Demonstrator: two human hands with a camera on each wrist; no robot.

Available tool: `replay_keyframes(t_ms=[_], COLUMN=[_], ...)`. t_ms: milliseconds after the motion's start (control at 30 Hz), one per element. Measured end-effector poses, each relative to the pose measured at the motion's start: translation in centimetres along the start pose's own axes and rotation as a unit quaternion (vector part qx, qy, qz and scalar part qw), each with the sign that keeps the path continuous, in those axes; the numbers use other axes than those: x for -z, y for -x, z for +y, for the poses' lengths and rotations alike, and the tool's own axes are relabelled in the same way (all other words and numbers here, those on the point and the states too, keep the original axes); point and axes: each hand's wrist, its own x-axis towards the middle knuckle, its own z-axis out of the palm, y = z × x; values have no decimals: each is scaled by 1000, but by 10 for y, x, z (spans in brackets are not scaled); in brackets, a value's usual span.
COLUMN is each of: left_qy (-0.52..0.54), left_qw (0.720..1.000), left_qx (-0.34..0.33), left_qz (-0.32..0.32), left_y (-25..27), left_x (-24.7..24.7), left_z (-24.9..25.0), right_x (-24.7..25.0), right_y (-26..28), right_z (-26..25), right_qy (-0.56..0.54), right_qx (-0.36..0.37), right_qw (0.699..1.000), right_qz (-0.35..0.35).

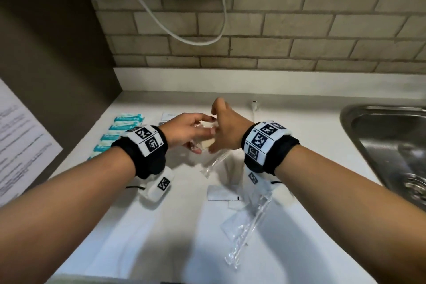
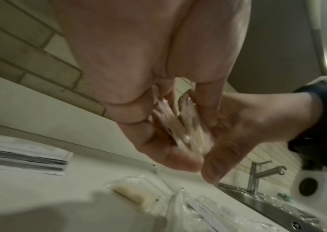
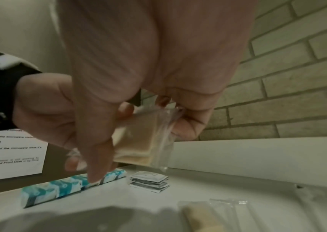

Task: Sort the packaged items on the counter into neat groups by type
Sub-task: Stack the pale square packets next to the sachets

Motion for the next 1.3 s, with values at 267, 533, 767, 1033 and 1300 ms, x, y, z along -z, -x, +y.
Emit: replay_keyframes(t_ms=[267, 533, 767, 1033, 1300], left_qy=[-53, -55, -76, -252, -172], left_qw=[995, 996, 995, 964, 983], left_qx=[-10, 11, 10, 64, -17], left_qz=[86, 73, 68, 64, 65], left_y=[3, -5, -7, 12, 29], left_x=[48, 68, 69, 75, 67], left_z=[-28, -42, -42, -73, -81], right_x=[5, -30, -49, -16, -69], right_y=[-29, -77, -91, -62, -47], right_z=[18, 40, 47, 11, -44], right_qy=[73, 230, 227, 22, -17], right_qx=[-64, -104, -130, -70, 59], right_qw=[989, 960, 962, 985, 988], right_qz=[-110, -123, -82, -157, -139])
